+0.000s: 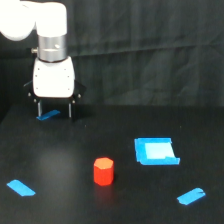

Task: Pick up the red object from the table

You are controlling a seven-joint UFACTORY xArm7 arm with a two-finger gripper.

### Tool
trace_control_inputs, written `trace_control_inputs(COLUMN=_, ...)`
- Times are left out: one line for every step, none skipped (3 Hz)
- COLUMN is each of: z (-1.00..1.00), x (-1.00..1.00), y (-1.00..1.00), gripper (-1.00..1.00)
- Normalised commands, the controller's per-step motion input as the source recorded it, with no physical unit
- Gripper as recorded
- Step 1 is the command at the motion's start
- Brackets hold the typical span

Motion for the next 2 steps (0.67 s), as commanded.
trace_control_inputs(z=-0.40, x=0.96, y=-0.96, gripper=1.00)
trace_control_inputs(z=-0.23, x=0.95, y=-0.94, gripper=1.00)
